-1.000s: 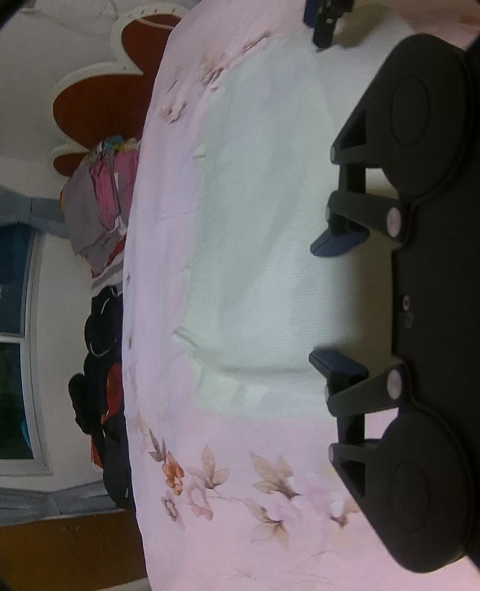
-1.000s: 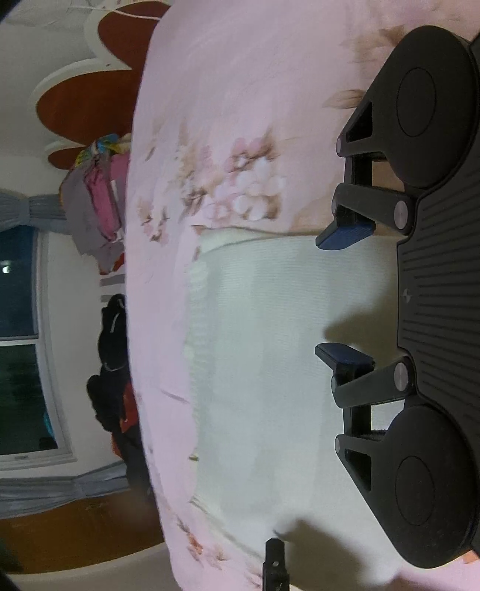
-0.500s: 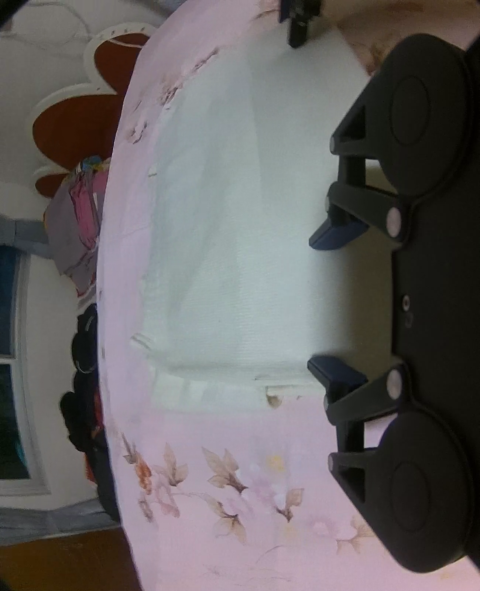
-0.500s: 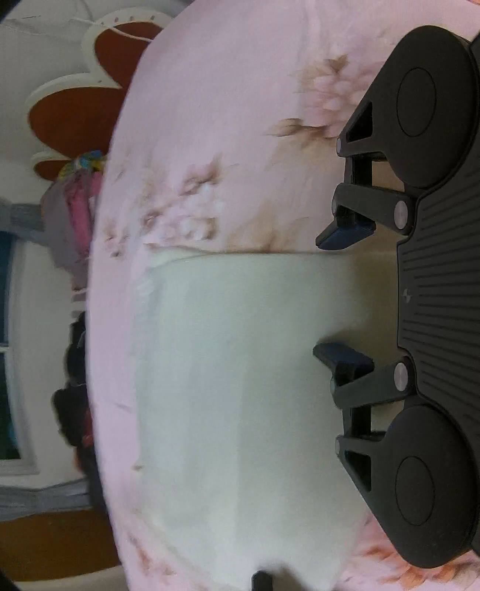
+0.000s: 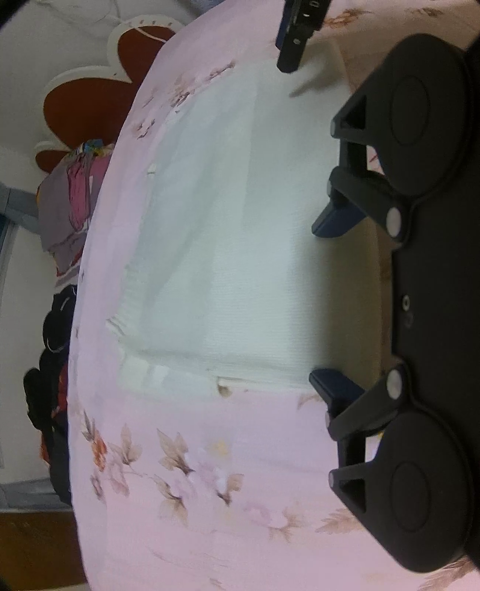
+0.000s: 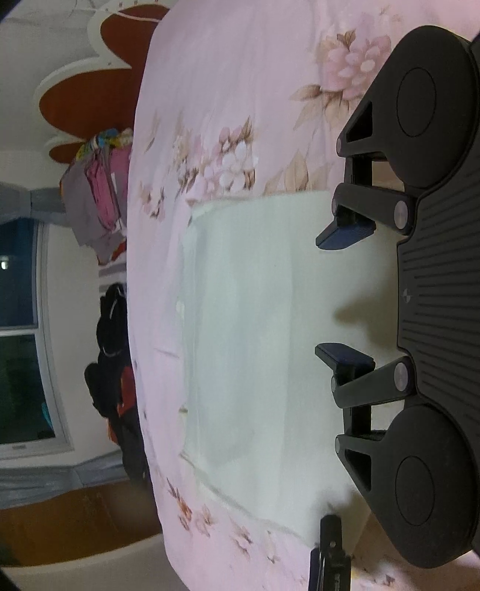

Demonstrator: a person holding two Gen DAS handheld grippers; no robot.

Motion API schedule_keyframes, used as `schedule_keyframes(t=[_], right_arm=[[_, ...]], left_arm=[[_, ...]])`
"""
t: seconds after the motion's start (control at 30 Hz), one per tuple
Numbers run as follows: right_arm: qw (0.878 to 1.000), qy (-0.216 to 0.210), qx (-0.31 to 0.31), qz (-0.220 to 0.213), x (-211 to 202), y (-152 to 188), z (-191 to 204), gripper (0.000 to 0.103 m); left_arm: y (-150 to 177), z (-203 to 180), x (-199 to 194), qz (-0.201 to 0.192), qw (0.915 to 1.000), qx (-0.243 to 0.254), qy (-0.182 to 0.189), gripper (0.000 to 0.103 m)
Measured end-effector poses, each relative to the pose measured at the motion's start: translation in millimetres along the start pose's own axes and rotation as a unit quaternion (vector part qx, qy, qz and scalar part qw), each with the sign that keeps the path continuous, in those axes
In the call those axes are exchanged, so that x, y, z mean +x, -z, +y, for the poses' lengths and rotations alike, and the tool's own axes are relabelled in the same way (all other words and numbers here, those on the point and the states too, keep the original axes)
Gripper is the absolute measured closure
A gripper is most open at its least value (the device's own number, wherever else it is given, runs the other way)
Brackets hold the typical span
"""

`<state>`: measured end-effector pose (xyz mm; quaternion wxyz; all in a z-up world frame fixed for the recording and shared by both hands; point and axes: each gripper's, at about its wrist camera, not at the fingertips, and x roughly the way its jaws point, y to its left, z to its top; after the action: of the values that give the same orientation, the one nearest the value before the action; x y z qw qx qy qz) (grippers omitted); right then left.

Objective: Fold small clothes

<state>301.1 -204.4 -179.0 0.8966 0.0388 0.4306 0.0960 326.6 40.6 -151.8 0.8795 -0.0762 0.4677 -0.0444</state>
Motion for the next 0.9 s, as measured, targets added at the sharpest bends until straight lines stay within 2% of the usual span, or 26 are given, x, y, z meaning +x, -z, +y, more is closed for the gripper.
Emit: schedule_keyframes(t=[0.37,0.5,0.57,0.6,0.63,0.8,0.9], right_arm=[[0.998,-0.062,-0.011,-0.004,1,3,4,0.047],[0.996,-0.086,-0.022,-0.004,-6,10,-9,0.047],[0.995,-0.09,-0.029,-0.008,-11,13,-17,0.036],[0.995,-0.094,-0.029,-0.011,-12,15,-22,0.021],[0.995,-0.099,-0.028,-0.016,-15,16,-26,0.019],[0.993,-0.112,-0.031,-0.024,-18,16,-32,0.019],[0.993,-0.115,-0.032,-0.02,-13,16,-26,0.019]], left_arm=[[18,-9,-18,0.006,0.9965,-0.082,-0.016,0.023],[34,-13,-16,0.022,0.9896,-0.142,-0.008,0.023],[42,-14,-18,0.015,0.986,-0.166,-0.01,0.023],[46,-14,-19,0.009,0.9845,-0.175,-0.008,0.023],[50,-14,-20,0.002,0.9827,-0.185,-0.005,0.023],[57,-5,-19,-0.027,0.9669,-0.253,0.02,0.022],[55,3,-13,-0.048,0.9571,-0.283,0.041,0.014]])
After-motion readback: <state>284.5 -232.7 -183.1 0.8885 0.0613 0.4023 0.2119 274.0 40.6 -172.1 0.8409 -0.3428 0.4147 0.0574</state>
